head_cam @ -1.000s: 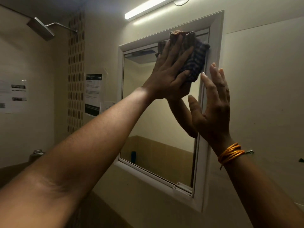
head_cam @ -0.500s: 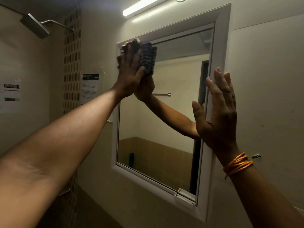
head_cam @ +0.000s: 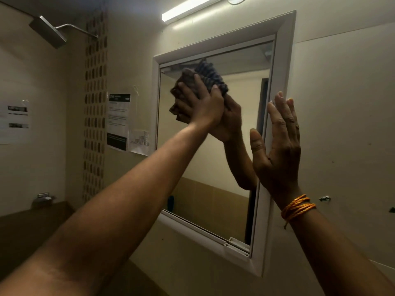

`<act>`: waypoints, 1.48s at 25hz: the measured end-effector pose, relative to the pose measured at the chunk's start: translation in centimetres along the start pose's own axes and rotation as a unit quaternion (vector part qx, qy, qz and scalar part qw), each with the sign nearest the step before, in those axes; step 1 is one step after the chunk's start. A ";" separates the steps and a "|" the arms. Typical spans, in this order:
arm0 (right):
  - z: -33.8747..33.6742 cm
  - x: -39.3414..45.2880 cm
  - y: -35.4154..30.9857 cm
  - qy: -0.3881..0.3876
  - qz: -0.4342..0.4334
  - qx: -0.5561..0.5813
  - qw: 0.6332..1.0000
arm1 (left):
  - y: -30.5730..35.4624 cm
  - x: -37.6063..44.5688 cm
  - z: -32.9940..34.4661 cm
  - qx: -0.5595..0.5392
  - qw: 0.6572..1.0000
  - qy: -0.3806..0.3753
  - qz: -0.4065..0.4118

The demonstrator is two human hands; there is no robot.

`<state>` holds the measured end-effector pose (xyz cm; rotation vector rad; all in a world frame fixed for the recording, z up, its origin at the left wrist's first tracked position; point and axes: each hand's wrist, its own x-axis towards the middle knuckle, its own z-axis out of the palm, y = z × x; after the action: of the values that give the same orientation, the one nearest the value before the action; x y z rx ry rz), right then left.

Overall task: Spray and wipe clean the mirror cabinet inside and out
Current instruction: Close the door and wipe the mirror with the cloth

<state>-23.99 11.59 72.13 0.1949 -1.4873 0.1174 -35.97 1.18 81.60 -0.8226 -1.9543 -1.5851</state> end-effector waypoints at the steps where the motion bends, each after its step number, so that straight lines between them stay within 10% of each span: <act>1: -0.1 0.0 -0.1 -0.002 0.006 0.009 1.000 | 0.8 -0.9 0.7 0.005 1.000 -0.004 0.014; 12: -1.0 -1.5 -0.9 0.007 0.029 0.065 0.997 | 1.6 -6.0 3.4 0.070 0.968 -0.044 0.238; 20: -1.1 -3.3 -0.3 -0.024 -0.013 0.024 0.999 | -7.8 -2.9 0.4 0.220 0.839 -0.051 0.495; 37: -0.5 -4.2 -0.2 -0.013 -0.014 -0.004 1.000 | -12.7 -2.3 -1.8 0.043 0.998 0.035 0.017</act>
<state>-23.76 11.66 67.85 0.2103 -1.5110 0.0869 -43.49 -2.79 71.70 -0.7522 -1.9350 -1.4804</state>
